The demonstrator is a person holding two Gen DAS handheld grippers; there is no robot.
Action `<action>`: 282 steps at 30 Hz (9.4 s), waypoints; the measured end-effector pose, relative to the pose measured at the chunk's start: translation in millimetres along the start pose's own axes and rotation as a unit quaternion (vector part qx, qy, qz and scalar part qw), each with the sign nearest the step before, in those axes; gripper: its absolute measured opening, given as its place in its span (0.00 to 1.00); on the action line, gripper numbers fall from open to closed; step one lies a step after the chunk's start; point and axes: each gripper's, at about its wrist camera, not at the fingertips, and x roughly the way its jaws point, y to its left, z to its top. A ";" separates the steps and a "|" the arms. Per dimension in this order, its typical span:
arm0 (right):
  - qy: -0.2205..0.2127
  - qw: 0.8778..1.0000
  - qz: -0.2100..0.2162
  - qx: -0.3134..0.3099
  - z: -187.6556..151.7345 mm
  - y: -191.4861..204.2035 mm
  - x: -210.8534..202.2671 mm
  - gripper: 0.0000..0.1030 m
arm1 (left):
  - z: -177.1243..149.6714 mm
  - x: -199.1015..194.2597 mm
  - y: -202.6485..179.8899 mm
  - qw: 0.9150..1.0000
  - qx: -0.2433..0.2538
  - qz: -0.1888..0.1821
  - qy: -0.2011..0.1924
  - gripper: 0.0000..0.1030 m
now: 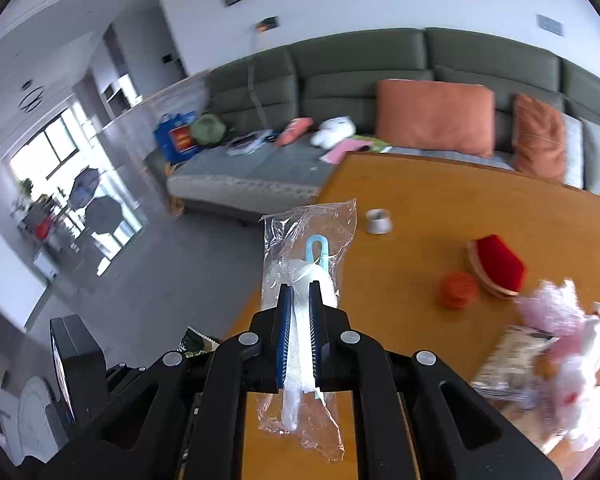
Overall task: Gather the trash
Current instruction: 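Carry the wrapper and clear bag to the bin and open both grippers, then move both open grippers back over the table toward the red pouch, then grasp the orange lid with the left gripper while the right grasps the red pouch, then carry the lid and pouch over the bin and open both grippers, then move both open grippers back toward the remaining trash on the table, then grasp the clear plastic bag with the right gripper while the left grasps the snack packet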
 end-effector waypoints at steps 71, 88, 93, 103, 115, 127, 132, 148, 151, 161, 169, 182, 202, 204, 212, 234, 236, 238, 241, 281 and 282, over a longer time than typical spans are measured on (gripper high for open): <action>0.038 0.999 -0.010 0.024 -14.3 20.5 22.9 0.57 | 7.9 -24.2 66.5 0.998 -0.051 0.009 -0.020 0.94; 0.042 0.994 -0.082 0.055 22.7 -151.5 -7.9 0.57 | 55.7 18.2 -81.3 0.999 0.028 -0.037 -0.009 0.94; 0.081 0.992 -0.079 0.048 42.1 -198.5 19.9 0.57 | 77.1 36.6 -122.5 0.998 0.053 -0.032 -0.005 0.94; 0.173 0.980 -0.101 0.011 44.3 -236.8 94.9 0.57 | 107.9 75.6 -180.2 0.995 0.088 -0.040 0.013 0.94; 0.237 0.962 -0.139 -0.011 39.0 -254.7 139.1 0.60 | 124.4 114.6 -217.2 0.994 0.104 -0.040 0.020 0.94; 0.151 0.982 -0.096 0.067 64.0 -268.3 71.9 0.37 | 132.6 139.4 -230.1 0.994 0.099 -0.041 0.023 0.61; 0.132 0.984 -0.091 0.073 71.6 -263.5 55.9 0.37 | 127.2 142.0 -227.1 0.994 0.094 -0.051 0.024 0.44; 0.126 0.988 -0.069 0.053 42.1 -165.4 27.5 0.37 | 82.2 55.9 -150.2 0.997 0.063 -0.046 -0.016 0.44; 0.130 0.989 -0.058 0.042 33.9 -134.7 28.2 0.37 | 71.5 38.0 -123.3 0.998 0.048 -0.039 -0.022 0.44; 0.157 0.987 0.006 -0.010 7.2 -14.9 56.9 0.37 | 32.2 -1.3 -14.4 0.999 -0.017 0.007 -0.031 0.44; 0.188 0.977 0.068 -0.076 -12.7 92.0 85.3 0.38 | -10.0 -24.5 79.2 0.993 -0.098 0.056 -0.021 0.45; 0.231 0.955 0.113 -0.148 -37.9 220.1 154.3 0.41 | -58.2 -31.2 201.4 0.975 -0.189 0.115 0.011 0.45; 0.233 0.957 0.096 -0.145 -45.6 240.7 171.6 0.63 | -74.0 -23.3 257.7 0.957 -0.266 0.110 0.037 0.94; 0.229 0.959 0.094 -0.138 -43.4 234.7 166.0 0.63 | -71.3 -23.4 252.7 0.959 -0.259 0.112 0.038 0.94; 0.205 0.969 0.078 -0.111 -31.6 198.1 139.6 0.63 | -51.8 -28.6 224.7 0.969 -0.227 0.097 0.025 0.94; 0.130 0.991 0.016 0.009 -10.8 28.2 43.7 0.63 | 12.3 -23.6 45.8 0.998 -0.047 0.033 0.003 0.94; 0.123 0.992 0.008 0.020 -13.4 10.0 31.7 0.63 | 14.0 -21.5 25.4 0.999 -0.031 0.022 0.005 0.94; 0.117 0.993 -0.001 0.029 -17.3 -6.1 20.2 0.63 | 15.5 -19.6 7.4 1.000 -0.017 0.011 0.006 0.94; 0.106 0.993 -0.013 0.044 -20.3 -35.0 3.0 0.63 | 18.6 -17.5 -19.9 1.000 0.005 -0.001 0.005 0.94; 0.016 0.985 -0.113 0.129 -54.0 -257.6 -100.4 0.42 | 74.4 34.4 -259.3 0.986 0.150 -0.074 0.027 0.94; 0.010 0.985 -0.112 0.134 -50.6 -261.6 -103.4 0.42 | 76.3 39.2 -266.1 0.984 0.156 -0.076 0.031 0.94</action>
